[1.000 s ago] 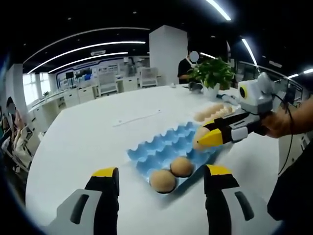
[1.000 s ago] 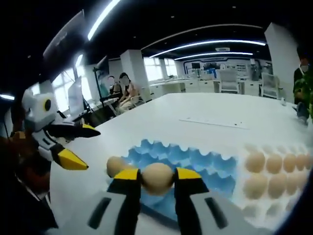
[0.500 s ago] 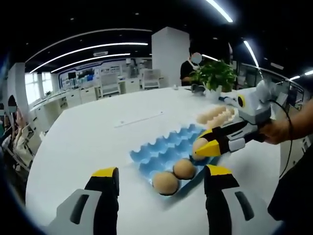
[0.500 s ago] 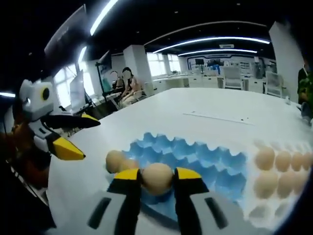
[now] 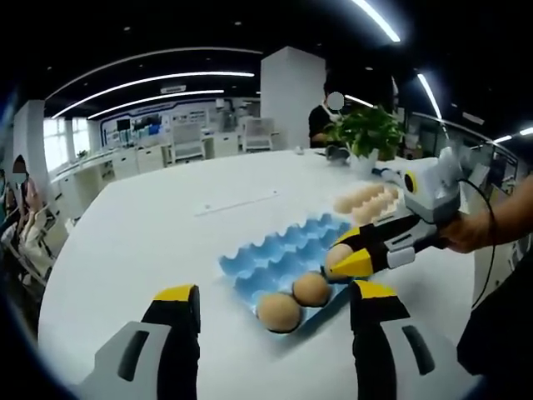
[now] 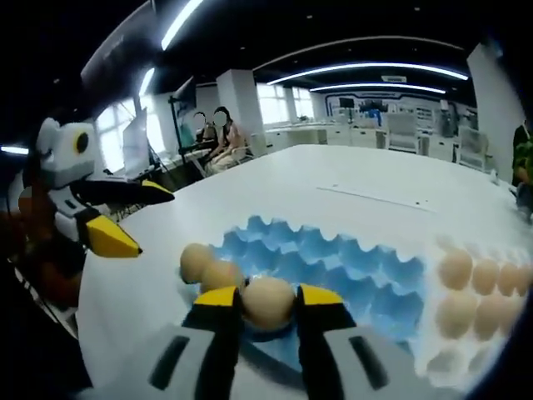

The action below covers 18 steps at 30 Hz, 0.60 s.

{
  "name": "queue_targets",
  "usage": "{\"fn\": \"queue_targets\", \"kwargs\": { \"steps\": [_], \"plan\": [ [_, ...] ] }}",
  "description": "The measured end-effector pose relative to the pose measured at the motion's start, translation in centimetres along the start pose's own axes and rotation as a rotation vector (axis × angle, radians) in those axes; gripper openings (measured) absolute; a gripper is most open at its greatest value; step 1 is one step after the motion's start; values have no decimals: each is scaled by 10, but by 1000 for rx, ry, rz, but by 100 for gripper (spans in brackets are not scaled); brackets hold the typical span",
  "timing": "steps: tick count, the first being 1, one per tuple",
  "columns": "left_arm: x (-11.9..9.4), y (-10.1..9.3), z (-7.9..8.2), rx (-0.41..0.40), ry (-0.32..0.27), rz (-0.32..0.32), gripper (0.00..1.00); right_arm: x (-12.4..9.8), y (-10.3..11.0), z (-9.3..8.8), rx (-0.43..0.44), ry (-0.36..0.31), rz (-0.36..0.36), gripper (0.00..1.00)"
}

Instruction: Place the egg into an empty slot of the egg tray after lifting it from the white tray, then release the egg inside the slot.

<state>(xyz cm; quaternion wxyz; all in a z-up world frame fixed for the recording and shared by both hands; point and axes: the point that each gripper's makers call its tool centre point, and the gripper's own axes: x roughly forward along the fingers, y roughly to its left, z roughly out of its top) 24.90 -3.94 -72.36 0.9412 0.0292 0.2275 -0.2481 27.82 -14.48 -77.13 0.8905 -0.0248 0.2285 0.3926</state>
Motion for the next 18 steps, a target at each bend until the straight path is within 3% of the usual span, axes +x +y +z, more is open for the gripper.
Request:
{"fn": "queue_targets", "kwargs": {
  "steps": [11, 18],
  "plan": [
    [-2, 3, 1, -9, 3, 11, 72, 1, 3, -1, -47, 10, 14, 27],
    [-3, 0, 2, -14, 4, 6, 71, 1, 5, -4, -168, 23, 15, 27]
  ]
}}
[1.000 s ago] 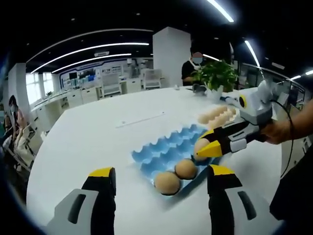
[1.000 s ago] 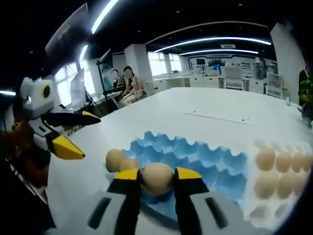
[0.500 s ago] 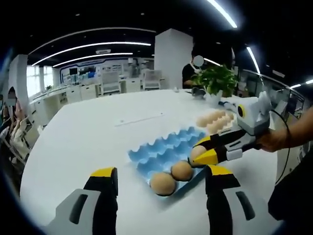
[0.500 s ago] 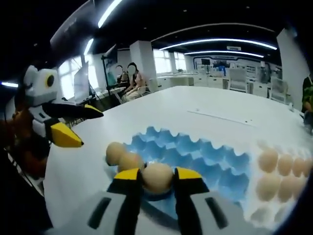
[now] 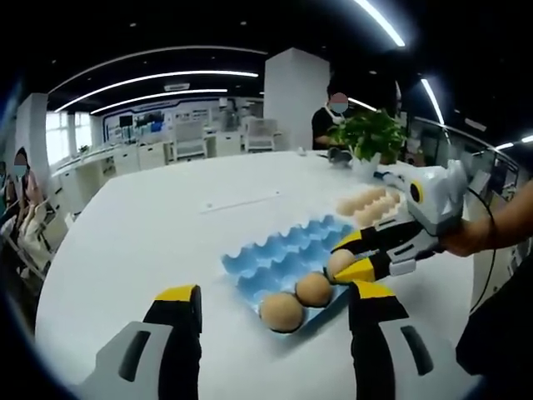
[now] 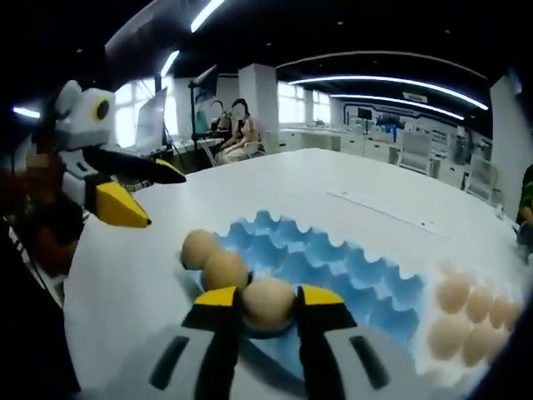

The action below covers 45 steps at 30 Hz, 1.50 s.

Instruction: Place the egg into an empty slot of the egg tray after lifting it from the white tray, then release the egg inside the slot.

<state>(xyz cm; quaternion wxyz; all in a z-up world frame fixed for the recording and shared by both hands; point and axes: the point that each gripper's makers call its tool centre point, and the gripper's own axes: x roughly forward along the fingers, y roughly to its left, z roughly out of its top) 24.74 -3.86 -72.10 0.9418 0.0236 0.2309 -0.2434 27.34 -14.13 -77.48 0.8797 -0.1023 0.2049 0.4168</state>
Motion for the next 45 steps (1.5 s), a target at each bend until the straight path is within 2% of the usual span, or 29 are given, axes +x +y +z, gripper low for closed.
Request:
{"fn": "queue_targets", "kwargs": {
  "steps": [5, 7, 13, 16, 19, 22, 28, 32, 36, 39, 43, 45],
  "plan": [
    [-1, -1, 0, 1, 1, -4, 71, 0, 3, -1, -66, 11, 12, 27],
    [-1, -1, 1, 2, 0, -4, 71, 1, 1, -1, -48, 11, 17, 27],
    [-2, 1, 3, -1, -7, 2, 71, 1, 1, -1, -71, 17, 21, 27],
    [-2, 2, 4, -48, -17, -6, 70, 0, 1, -2, -65, 12, 19, 27],
    [-2, 3, 5, -51, -18, -1, 69, -2, -1, -2, -55, -3, 14, 30],
    [-3, 8, 8, -50, -31, 15, 70, -6, -1, -3, -13, -20, 7, 39],
    [-2, 9, 6, -43, -19, 12, 69, -16, -2, -2, 63, -51, 3, 39],
    [-2, 9, 7, -45, -23, 11, 69, -26, -8, 4, 123, -111, -23, 37],
    [-1, 7, 7, -46, -24, 1, 69, -37, -21, 5, 162, -130, -64, 36],
    [-1, 6, 7, -45, -21, -1, 69, -48, -32, 16, 230, -224, -93, 34],
    [-1, 7, 8, -44, -25, 1, 69, -60, -51, 8, 237, -217, -161, 36],
    [-1, 7, 8, -45, -22, -1, 69, -66, -59, 2, 279, -219, -183, 38]
  ]
}}
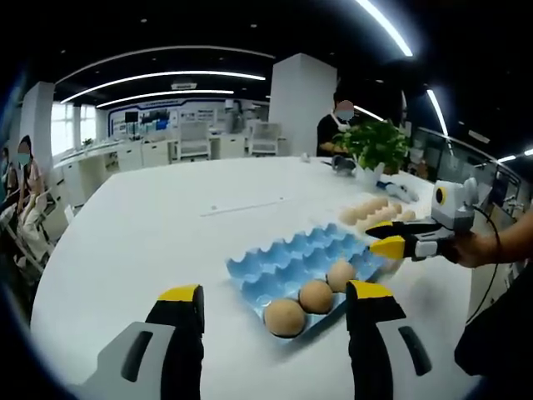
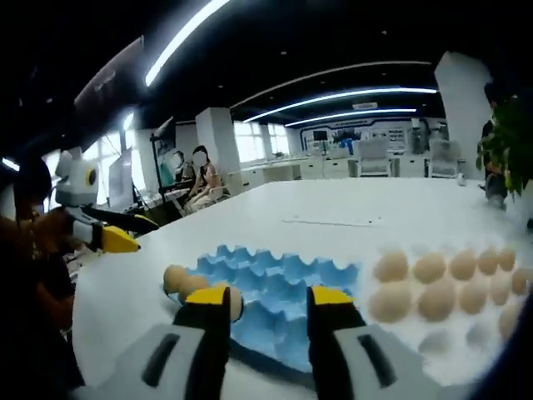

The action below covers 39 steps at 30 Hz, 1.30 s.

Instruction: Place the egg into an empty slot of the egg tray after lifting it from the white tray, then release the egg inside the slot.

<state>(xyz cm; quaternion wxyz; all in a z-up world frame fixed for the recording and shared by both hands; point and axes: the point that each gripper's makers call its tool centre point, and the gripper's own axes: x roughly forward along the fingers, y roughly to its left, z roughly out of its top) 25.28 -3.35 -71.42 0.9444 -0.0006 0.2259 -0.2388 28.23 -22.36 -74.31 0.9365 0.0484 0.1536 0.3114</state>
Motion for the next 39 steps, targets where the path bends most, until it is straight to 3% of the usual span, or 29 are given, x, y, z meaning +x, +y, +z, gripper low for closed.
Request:
{"fn": "queue_targets", "kwargs": {
  "steps": [3, 9, 11, 15, 19, 21, 24, 26, 33, 39],
  "plan": [
    [0, 0, 0, 2, 3, 1, 69, -7, -10, -5, -16, 18, -25, 35],
    [1, 0, 1, 6, 2, 0, 68, -23, -39, -5, 2, -6, -128, 44],
    [1, 0, 0, 7, 6, 1, 68, -32, -54, -6, 35, -11, -190, 44],
    [0, 0, 0, 10, 8, -1, 67, -51, -85, -4, 21, -21, -307, 44],
    [0, 0, -1, 7, 13, -4, 65, -78, -124, 1, 86, -55, -458, 37],
    [0, 1, 0, 6, 10, 0, 65, -93, -143, 4, 77, -69, -535, 38],
    [0, 1, -2, 11, 19, -2, 63, -112, -167, 1, 46, -37, -632, 45],
    [0, 0, -3, 13, 21, -6, 64, -119, -178, 5, -3, -50, -662, 48],
    [-1, 2, 4, -22, -3, -7, 63, -122, -202, -8, 22, 4, -695, 45],
    [-3, 6, 2, -12, 4, 8, 63, -123, -212, -21, 33, 46, -714, 31]
  ]
}}
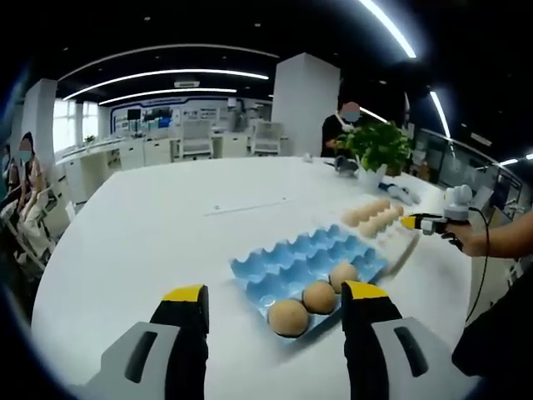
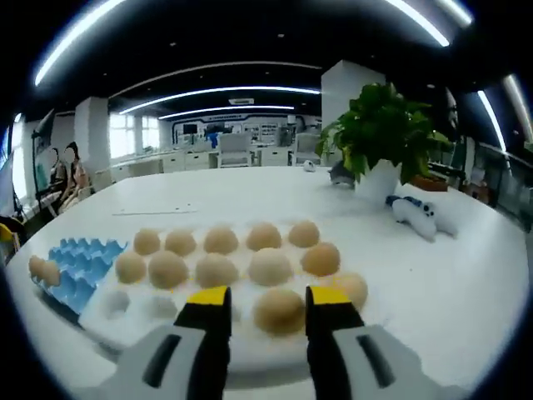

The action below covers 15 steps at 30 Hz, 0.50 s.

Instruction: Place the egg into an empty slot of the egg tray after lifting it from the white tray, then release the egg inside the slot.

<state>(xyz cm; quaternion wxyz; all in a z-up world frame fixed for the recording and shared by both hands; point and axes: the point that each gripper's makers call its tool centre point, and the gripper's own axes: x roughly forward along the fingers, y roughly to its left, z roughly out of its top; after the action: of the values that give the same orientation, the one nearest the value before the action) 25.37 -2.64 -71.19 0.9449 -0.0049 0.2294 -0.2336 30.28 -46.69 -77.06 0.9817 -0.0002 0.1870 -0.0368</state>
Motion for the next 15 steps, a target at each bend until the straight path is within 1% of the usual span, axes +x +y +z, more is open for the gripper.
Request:
{"fn": "queue_targets", "kwargs": {
  "steps": [3, 4, 5, 6, 7, 8, 9, 10, 11, 12, 13, 15],
  "plan": [
    [-1, 2, -2, -1, 6, 8, 63, 2, -7, -6, -2, 25, -21, 30],
    [-2, 2, -2, -1, 8, 9, 63, 3, -9, -14, -1, 56, -20, 31],
    [-2, 3, -2, -5, 7, 10, 63, 5, -9, -6, 56, 1, -18, 31],
    [-2, 3, -2, -7, 5, 11, 63, 4, -10, -9, 33, 22, -18, 31],
    [-2, 3, -2, -7, 4, 12, 63, 4, -9, -9, 24, 22, -17, 31],
    [-2, 3, -2, -3, 5, 12, 63, 6, -8, -8, -22, 26, -11, 31],
    [-2, 3, -1, -2, 5, 13, 63, 6, -7, -8, -13, 27, -10, 29],
    [-1, 3, -1, -1, 4, 13, 63, 7, -6, -8, -17, 28, 5, 26],
    [-1, 4, -1, 1, 6, 13, 63, 6, -9, -8, -77, 39, 1, 26],
    [-1, 4, -2, 1, 9, 13, 63, 7, -5, -7, -53, 31, 6, 25],
    [-1, 4, -2, 2, 9, 13, 63, 7, -6, -7, -52, 30, 5, 25],
    [-2, 6, -1, 6, 5, 17, 63, 6, -9, -8, -4, 24, 2, 25]
  ]
}}
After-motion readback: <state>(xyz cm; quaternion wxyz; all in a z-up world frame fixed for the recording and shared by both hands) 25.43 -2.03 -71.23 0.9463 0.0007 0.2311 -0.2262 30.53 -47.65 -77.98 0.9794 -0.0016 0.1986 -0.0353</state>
